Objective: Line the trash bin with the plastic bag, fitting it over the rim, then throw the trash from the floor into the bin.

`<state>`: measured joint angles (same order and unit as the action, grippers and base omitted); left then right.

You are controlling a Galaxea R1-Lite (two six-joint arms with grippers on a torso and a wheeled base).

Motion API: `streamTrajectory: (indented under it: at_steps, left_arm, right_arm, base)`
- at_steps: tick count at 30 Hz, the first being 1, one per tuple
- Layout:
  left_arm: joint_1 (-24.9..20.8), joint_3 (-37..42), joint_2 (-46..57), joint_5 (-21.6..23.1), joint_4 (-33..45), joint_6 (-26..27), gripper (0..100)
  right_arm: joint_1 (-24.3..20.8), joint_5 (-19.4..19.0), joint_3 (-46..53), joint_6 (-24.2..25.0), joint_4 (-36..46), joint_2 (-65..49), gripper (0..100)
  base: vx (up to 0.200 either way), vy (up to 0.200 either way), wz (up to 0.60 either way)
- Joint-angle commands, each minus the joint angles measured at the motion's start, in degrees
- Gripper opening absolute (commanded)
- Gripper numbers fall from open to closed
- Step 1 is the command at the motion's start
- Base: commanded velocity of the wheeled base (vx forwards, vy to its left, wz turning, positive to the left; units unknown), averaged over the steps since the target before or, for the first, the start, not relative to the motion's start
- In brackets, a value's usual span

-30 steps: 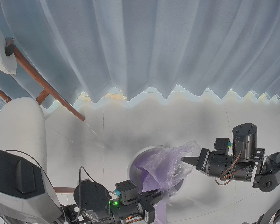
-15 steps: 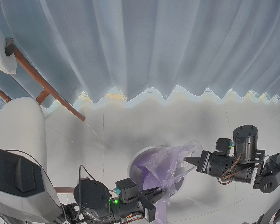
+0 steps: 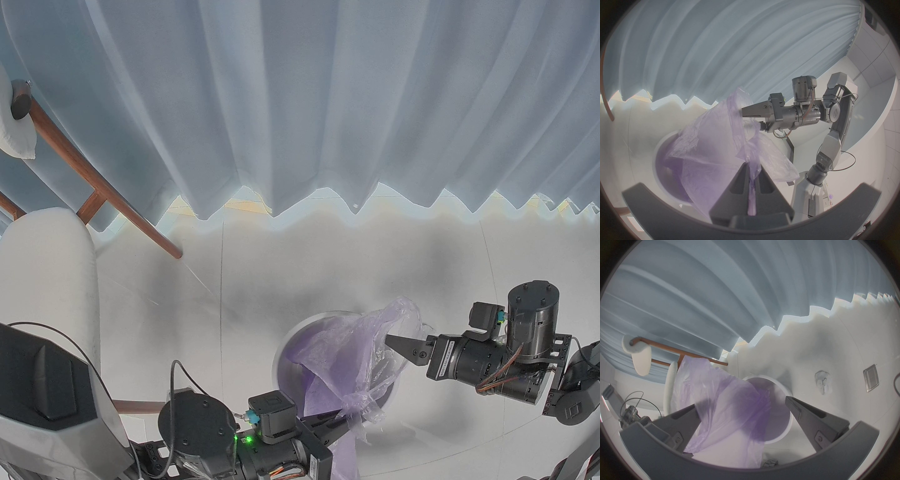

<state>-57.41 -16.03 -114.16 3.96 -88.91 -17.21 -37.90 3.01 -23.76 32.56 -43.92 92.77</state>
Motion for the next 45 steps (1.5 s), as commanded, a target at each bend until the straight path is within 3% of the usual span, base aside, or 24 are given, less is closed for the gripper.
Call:
streamTrajectory:
  at_steps: [1, 13, 21, 26, 28, 36, 45]
  left_arm:
    - [-1.31, 0.91, -0.01, 0.08, -0.04, -0.01, 0]
    - [-2.1, 1.97, -0.18, 0.08, -0.04, 0.43, 0]
    - [-2.01, 1.79, -0.09, 0.08, -0.04, 0.51, 0]
    - [-1.92, 1.62, -0.09, 0.08, -0.04, 0.51, 0]
    - [-1.92, 1.62, -0.18, -0.01, -0.04, 0.6, 0]
    - [-2.1, 1.79, -0.18, 0.08, -0.04, 0.6, 0]
    - [-2.54, 1.7, 0.26, -0.01, -0.04, 0.6, 0]
  right_arm:
    - [0.2, 0.24, 1.17, -1.18, -0.46, 0.48, 100]
    - [0.55, 1.03, 3.81, -6.19, -5.65, 0.04, 100]
    - [0.63, 0.68, 11.45, -17.62, -17.69, 2.59, 100]
    - [0.55, -0.29, 13.92, -18.94, -25.16, 4.17, 100]
    - [0.55, -2.84, 16.11, -20.08, -32.28, 5.84, 100]
    - [0.9, -2.92, 17.34, -20.7, -43.0, 11.03, 100]
    - [1.6, -2.92, 17.61, -21.05, -45.73, 12.08, 100]
  base:
    - [0.0, 0.0, 0.0]
    - [0.0, 0.0, 0.0]
    - [0.0, 0.0, 0.0]
    - [0.0, 0.0, 0.0]
    - [0.0, 0.0, 0.0]
    - [0.0, 0.0, 0.0]
    - [0.0, 0.0, 0.0]
